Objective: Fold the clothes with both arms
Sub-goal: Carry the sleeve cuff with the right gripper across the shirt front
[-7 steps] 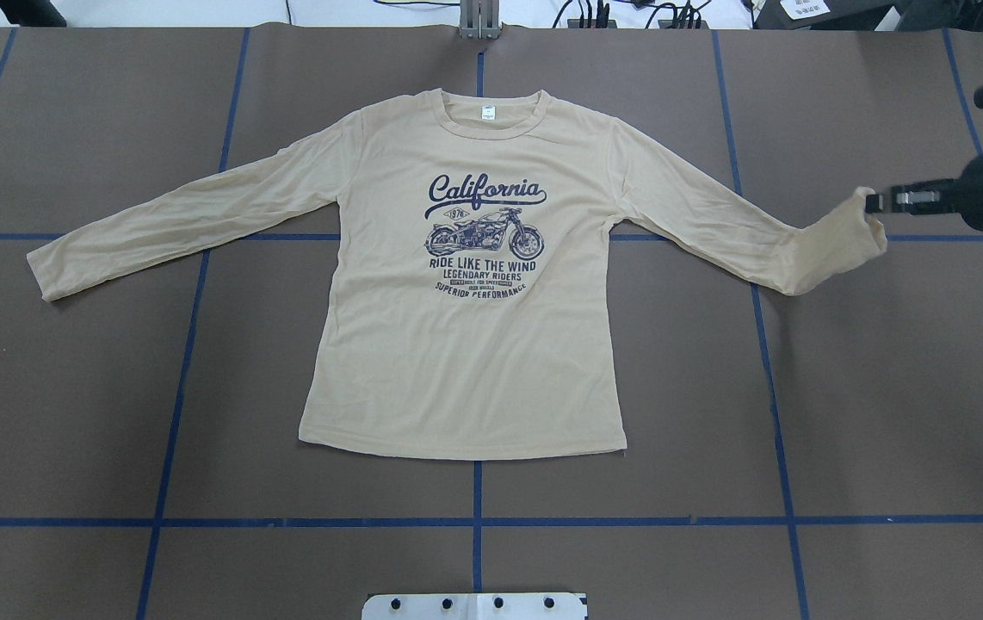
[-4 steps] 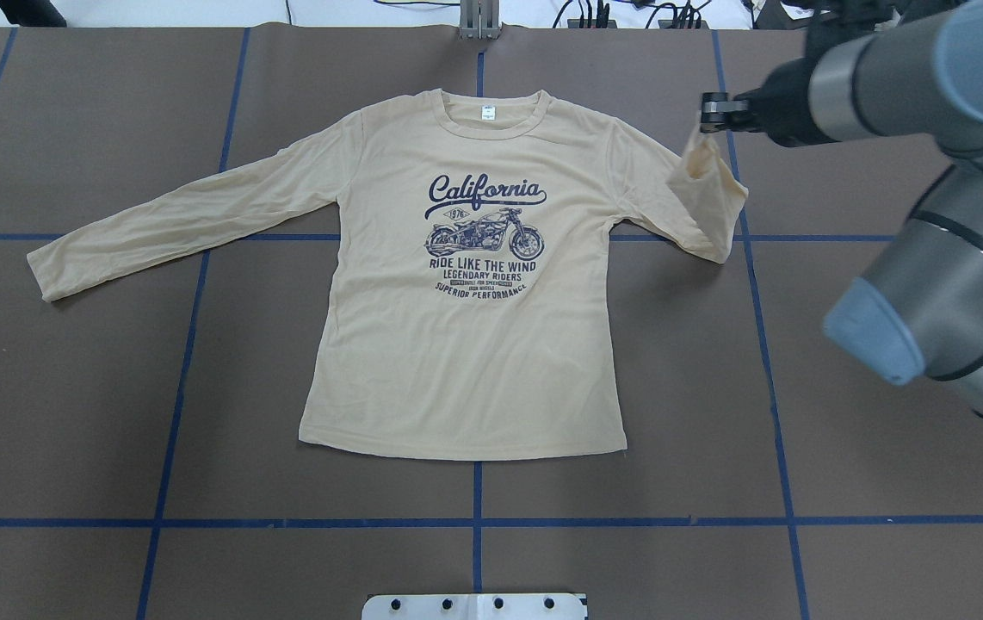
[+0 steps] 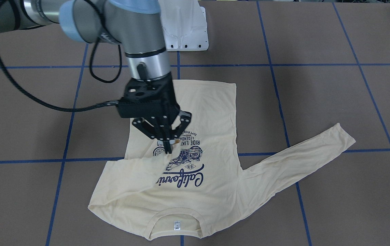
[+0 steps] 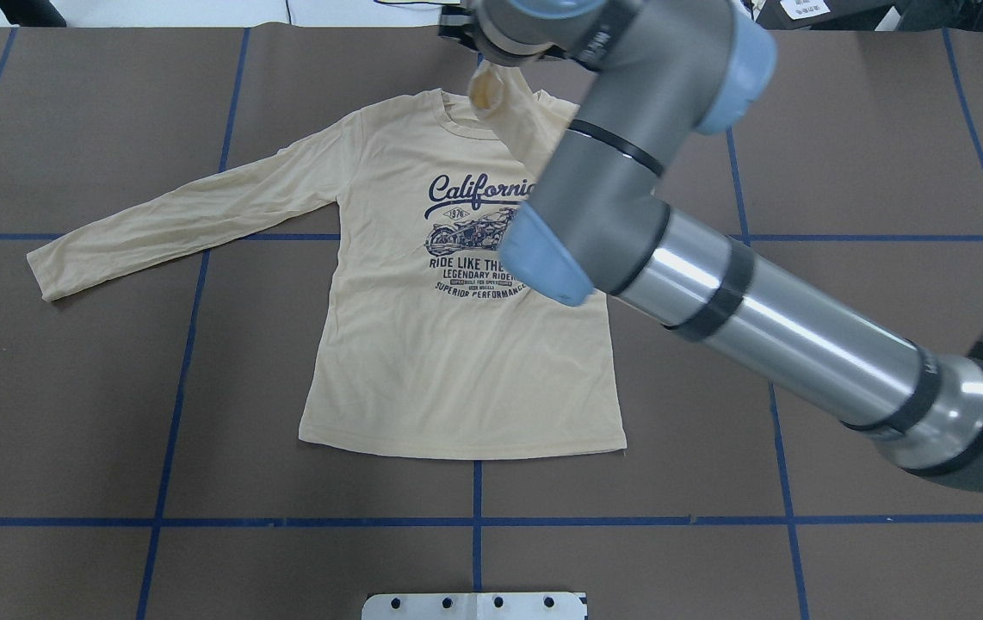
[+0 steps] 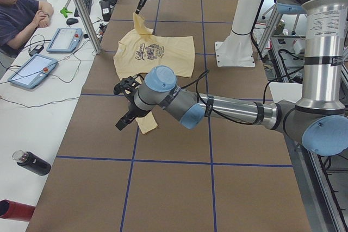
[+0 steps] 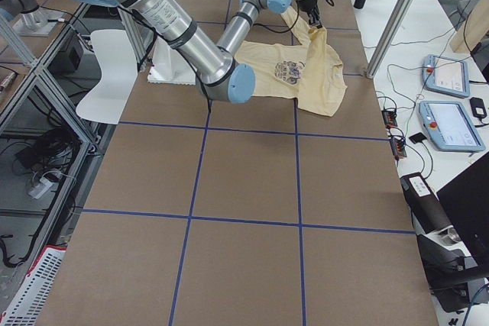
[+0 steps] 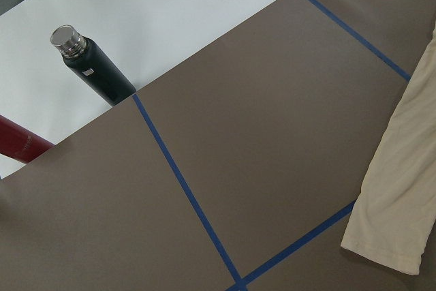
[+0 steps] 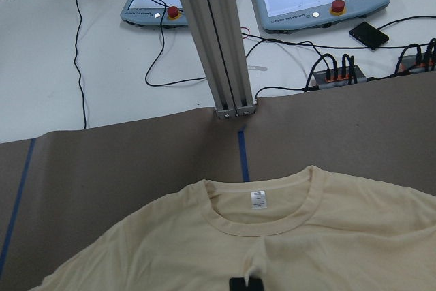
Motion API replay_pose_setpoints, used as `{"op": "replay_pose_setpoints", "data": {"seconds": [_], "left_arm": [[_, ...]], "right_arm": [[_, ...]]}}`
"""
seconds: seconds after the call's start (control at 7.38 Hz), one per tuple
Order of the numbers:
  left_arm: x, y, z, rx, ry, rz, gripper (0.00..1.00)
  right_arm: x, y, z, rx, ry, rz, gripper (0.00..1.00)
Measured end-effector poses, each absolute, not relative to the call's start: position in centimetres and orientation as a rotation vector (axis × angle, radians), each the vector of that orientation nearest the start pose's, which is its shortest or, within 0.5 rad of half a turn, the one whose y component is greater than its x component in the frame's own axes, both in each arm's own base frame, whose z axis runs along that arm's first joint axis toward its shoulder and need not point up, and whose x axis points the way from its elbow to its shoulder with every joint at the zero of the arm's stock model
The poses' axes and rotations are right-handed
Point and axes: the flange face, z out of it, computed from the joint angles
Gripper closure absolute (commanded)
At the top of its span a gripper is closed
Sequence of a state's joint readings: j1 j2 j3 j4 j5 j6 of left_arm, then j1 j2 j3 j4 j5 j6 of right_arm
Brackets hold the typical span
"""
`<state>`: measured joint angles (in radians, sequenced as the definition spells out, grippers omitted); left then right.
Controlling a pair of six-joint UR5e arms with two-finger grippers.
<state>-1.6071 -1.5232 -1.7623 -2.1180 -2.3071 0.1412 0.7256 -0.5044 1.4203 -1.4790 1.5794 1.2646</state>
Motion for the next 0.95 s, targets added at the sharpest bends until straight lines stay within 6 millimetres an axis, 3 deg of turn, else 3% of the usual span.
{"op": "replay_pose_setpoints", "data": {"seconds": [0.14, 0.27, 0.41, 0.68, 0.81, 0.95], "left_arm": [[-8.4, -48.9, 52.4, 0.721, 0.647, 0.35, 0.0], [-8.4, -48.9, 52.4, 0.722, 0.647, 0.35, 0.0], [-8.4, -48.9, 52.4, 0.722, 0.647, 0.35, 0.0], [-8.4, -48.9, 52.3, 0.722, 0.647, 0.35, 0.0], [-8.4, -48.9, 52.3, 0.721, 0.648, 0.35, 0.0], [-8.4, -48.9, 52.4, 0.72, 0.647, 0.35, 0.0]], "right_arm": [[-51.4, -60.7, -1.8, 0.473, -0.865, 0.434, 1.0], [-54.6, -61.1, -4.8, 0.455, -0.842, 0.482, 1.0], [-57.3, -61.0, -6.6, 0.438, -0.818, 0.523, 1.0], [-60.5, -60.2, -9.3, 0.406, -0.801, 0.603, 0.63], [-60.8, -59.8, -11.6, 0.386, -0.819, 0.645, 0.02], [-60.7, -59.5, -14.1, 0.37, -0.839, 0.666, 0.01]]}}
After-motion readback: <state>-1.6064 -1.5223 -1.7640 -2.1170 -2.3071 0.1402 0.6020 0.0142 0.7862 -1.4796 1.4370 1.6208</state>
